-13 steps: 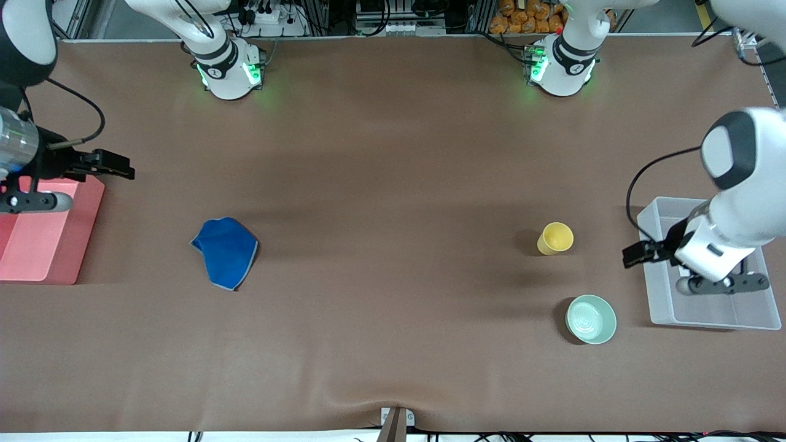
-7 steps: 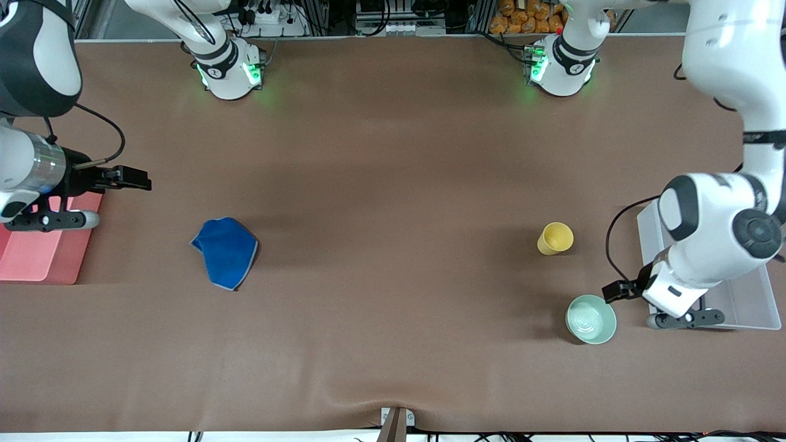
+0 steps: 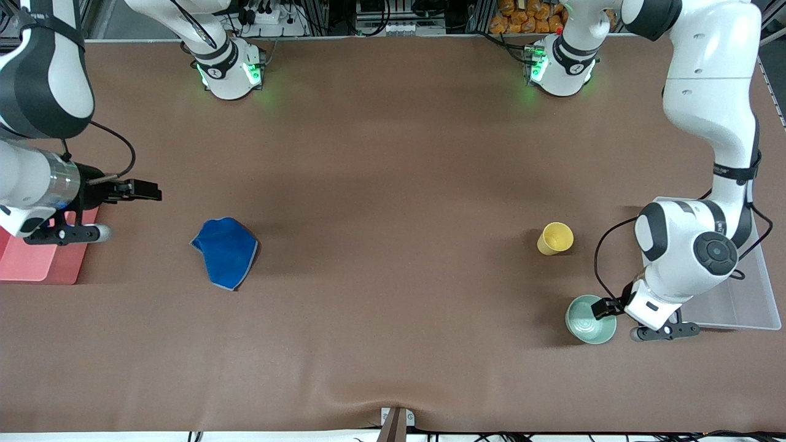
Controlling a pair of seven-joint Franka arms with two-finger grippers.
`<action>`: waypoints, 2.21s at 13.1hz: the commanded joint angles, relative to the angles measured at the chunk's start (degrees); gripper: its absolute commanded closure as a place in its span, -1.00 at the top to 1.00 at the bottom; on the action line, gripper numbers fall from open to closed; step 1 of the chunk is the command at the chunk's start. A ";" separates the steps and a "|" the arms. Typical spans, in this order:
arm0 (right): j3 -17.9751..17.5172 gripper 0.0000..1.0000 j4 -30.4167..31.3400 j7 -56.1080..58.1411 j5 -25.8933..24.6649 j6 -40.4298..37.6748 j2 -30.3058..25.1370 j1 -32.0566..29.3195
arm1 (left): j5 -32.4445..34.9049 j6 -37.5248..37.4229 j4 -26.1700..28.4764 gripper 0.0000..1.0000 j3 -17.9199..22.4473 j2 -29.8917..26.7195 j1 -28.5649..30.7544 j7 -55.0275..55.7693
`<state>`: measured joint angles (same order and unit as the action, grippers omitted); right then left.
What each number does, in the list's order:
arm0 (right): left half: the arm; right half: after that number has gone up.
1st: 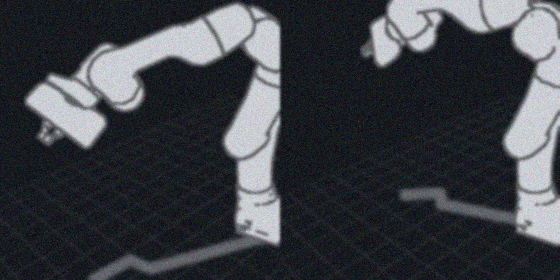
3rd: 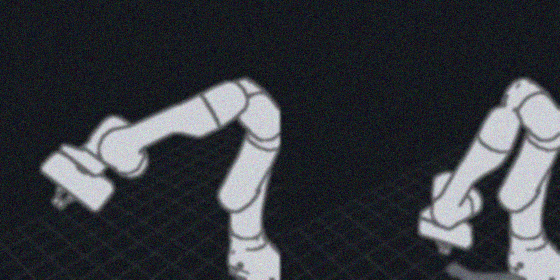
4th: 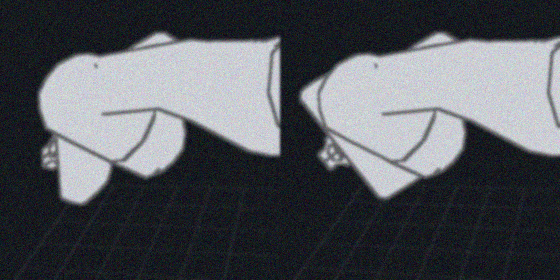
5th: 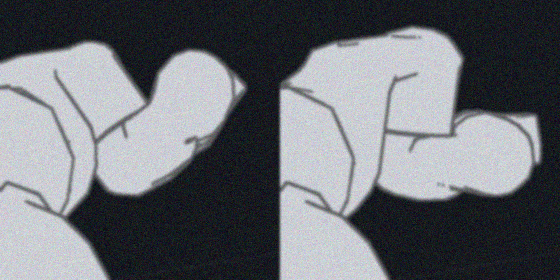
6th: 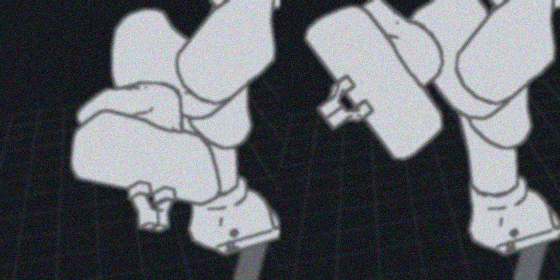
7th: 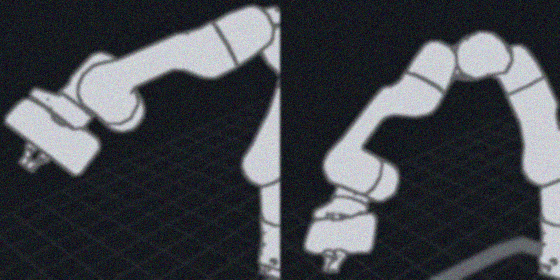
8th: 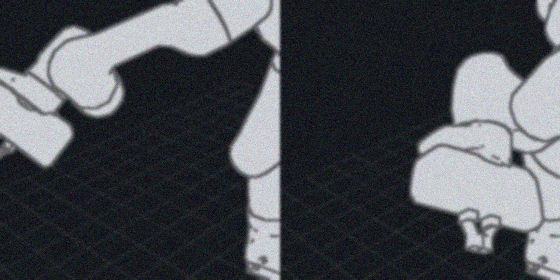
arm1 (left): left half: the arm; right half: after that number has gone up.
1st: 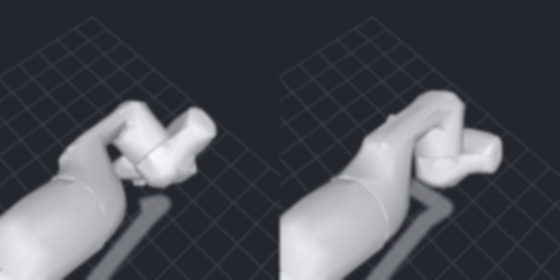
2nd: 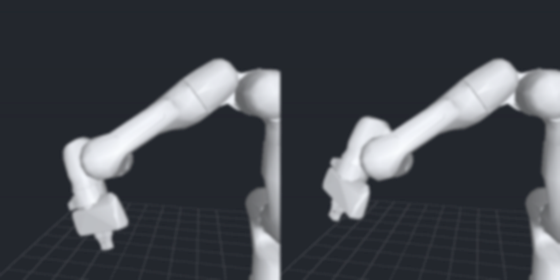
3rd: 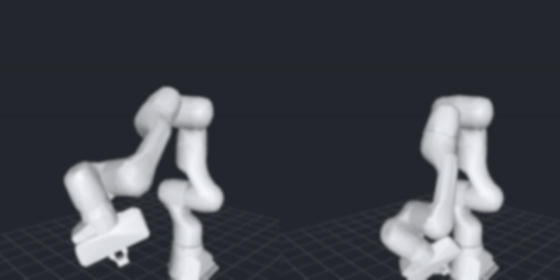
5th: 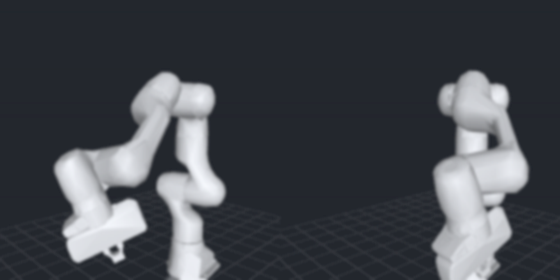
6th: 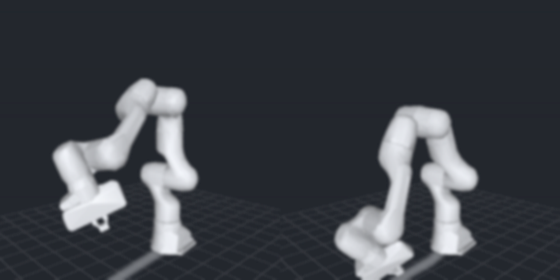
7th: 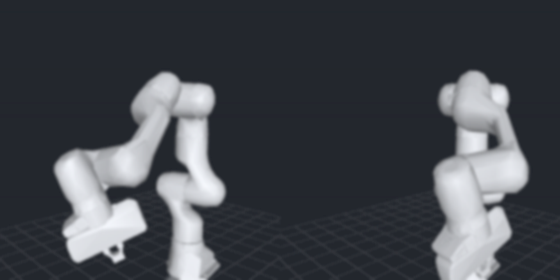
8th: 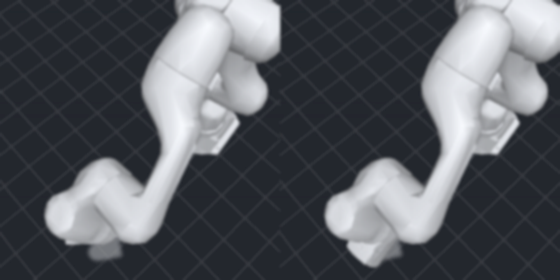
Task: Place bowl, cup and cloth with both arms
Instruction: 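Grasp the green bowl rim with the left gripper while the right gripper reaches the cloth, then lift the bowl into the clear bin while the right gripper grasps the cloth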
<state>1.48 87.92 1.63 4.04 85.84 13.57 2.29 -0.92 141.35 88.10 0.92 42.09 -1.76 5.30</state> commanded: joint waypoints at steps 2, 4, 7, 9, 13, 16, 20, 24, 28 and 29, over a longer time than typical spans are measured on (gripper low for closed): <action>0.37 1.00 -0.73 -0.05 1.14 1.87 2.60 -0.27 | 1.27 3.92 -2.06 0.19 0.40 4.31 0.26 -0.03; 0.37 1.00 -0.64 -0.05 1.14 3.97 4.97 -0.01 | 1.19 6.73 -2.06 -0.32 0.40 5.72 0.17 0.06; 0.37 1.00 -0.64 0.12 0.97 6.61 8.57 0.25 | 1.10 6.74 -2.06 -1.00 0.40 5.11 0.44 0.15; 0.45 1.00 -0.56 3.53 0.62 7.23 11.20 -0.35 | 1.27 6.22 -2.49 -1.00 1.71 4.06 0.53 -0.03; 0.45 1.00 7.07 11.10 0.62 13.19 11.93 -0.71 | 0.40 -5.44 -4.08 -1.00 2.77 -1.99 2.10 -3.44; 0.54 1.00 12.52 14.27 0.44 20.13 11.14 -0.89 | -1.87 -15.90 -4.08 -1.00 2.86 -9.37 5.08 -8.26; 0.45 1.00 19.30 14.54 0.35 28.67 8.05 -0.36 | -7.33 -24.98 -2.85 -1.00 12.24 -13.26 5.45 -28.72; 0.45 1.00 24.30 17.26 0.44 36.57 7.44 -0.54 | -13.14 -23.67 0.56 -1.00 17.89 -11.33 5.71 -40.54; 0.37 1.00 25.81 19.72 0.44 38.87 8.05 -0.01 | -16.55 -18.42 8.90 -1.00 17.89 -12.73 9.14 -50.10; 0.37 1.00 26.59 19.72 0.44 40.62 8.14 -0.01 | -16.92 -16.74 10.93 -1.00 18.06 -13.00 9.14 -51.86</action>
<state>1.97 111.85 20.17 4.15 124.17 23.46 2.14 -15.54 120.90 93.56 18.72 31.40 6.84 -42.13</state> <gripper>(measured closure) 0.000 0.965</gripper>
